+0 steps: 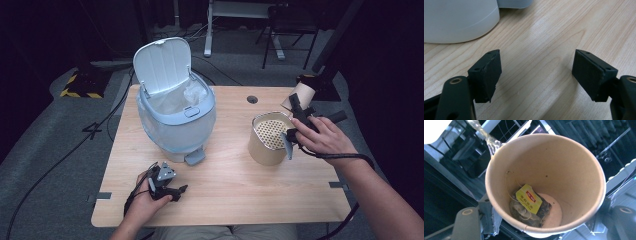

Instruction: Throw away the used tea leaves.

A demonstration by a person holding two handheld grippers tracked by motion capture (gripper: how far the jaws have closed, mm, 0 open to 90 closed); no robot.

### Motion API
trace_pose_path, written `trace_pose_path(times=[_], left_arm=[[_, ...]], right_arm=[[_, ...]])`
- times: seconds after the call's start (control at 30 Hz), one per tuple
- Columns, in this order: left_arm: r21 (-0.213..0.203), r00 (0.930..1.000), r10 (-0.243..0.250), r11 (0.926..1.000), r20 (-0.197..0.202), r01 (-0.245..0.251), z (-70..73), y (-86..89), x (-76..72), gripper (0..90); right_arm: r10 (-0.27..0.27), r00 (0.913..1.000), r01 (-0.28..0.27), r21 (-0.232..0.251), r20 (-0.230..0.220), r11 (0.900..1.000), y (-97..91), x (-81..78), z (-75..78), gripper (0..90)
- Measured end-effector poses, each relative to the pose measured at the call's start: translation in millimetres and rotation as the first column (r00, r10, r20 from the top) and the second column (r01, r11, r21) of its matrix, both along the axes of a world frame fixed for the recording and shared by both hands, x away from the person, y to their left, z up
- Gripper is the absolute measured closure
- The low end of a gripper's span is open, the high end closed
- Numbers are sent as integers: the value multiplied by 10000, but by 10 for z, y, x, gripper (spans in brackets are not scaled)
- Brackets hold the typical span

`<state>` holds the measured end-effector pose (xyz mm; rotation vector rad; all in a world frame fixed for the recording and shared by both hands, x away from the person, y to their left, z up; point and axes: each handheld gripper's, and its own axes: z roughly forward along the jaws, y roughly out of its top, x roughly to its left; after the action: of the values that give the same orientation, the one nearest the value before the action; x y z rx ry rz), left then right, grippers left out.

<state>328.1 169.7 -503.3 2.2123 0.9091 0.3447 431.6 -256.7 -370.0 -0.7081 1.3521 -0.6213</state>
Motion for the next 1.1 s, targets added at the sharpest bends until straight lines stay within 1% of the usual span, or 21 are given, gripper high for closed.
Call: trace_pose_path(times=[0.17, 0.3, 0.43, 0.47, 0.57, 0.6, 0.63, 0.67, 0.73, 0.77, 0.8, 0.83, 0.87, 0.93, 0.97, 1.0, 1.03, 1.07, 1.1], left_arm=[[-10, 10000, -6, 10000, -6, 6, 0, 0, 1, 242], [-11, 10000, -8, 10000, -7, 8, 0, 0, 1, 242], [-14, 10000, -10, 10000, -11, 10, 0, 0, 1, 241], [-16, 10000, -5, 10000, -14, 5, 0, 0, 0, 241], [-12, 10000, -11, 10000, -17, 11, 0, 0, 0, 239], [-11, 10000, -15, 10000, -18, 15, 0, 0, 1, 238], [-11, 10000, -15, 10000, -18, 15, 0, 0, 1, 238], [-18, 10000, -25, 10000, -19, 25, 0, 0, 1, 237], [-20, 10000, -24, 10000, -18, 24, -1, -1, 1, 237], [-19, 10000, -22, 10000, -20, 22, -1, -1, 1, 237], [-17, 10000, -24, 10000, -19, 24, -1, -1, 1, 237], [-17, 10000, -24, 10000, -19, 24, -1, -1, 1, 237], [-14, 10000, -24, 10000, -17, 24, 0, -1, 1, 237], [-17, 10000, -26, 10000, -15, 26, -1, -1, 1, 237], [-15, 10000, -25, 10000, -19, 25, -1, -1, 1, 237], [-16, 10000, -25, 10000, -18, 25, 0, -1, 1, 237], [-17, 10000, -26, 10000, -20, 26, -1, 0, 1, 237], [-22, 10000, -23, 10000, -22, 23, -1, -1, 1, 236], [-22, 10000, -23, 10000, -22, 23, -1, -1, 1, 236]], right_arm=[[46, 9998, -28, -868, 209, 9962, 43, 7, -31, 303], [117, 9994, -74, -1327, 317, 9911, 64, 13, -36, 302], [159, 9989, -94, -1436, 443, 9896, 65, 14, -47, 303], [74, 9989, -3, -1527, 460, 9883, 68, 16, -48, 303], [52, 9989, 19, -1500, 464, 9887, 66, 17, -47, 303], [40, 9984, 49, -1587, 559, 9873, 69, 12, -49, 303], [40, 9984, 49, -1587, 559, 9873, 69, 12, -49, 303], [23, 9983, 77, -1694, 585, 9855, 70, 8, -53, 303], [39, 9984, 56, -1695, 561, 9855, 74, 3, -49, 304], [31, 9977, 86, -1705, 680, 9853, 76, -2, -50, 304], [48, 9976, 78, -1818, 691, 9833, 82, -5, -60, 304], [48, 9976, 78, -1818, 691, 9833, 82, -5, -60, 304], [90, 9987, 10, -1981, 494, 9802, 92, -13, -79, 304], [45, 9966, 104, -1779, 829, 9840, 90, -17, -42, 304], [42, 9967, 107, -1826, 812, 9831, 92, -22, -42, 305], [132, 9972, 20, -2021, 740, 9794, 96, -28, -39, 305], [94, 9970, 61, -1987, 774, 9800, 93, -25, -24, 305], [14, 9953, 171, -1905, 964, 9815, 95, -23, -14, 306], [101, 9953, 108, -2136, 964, 9769, 103, -34, -42, 306]])
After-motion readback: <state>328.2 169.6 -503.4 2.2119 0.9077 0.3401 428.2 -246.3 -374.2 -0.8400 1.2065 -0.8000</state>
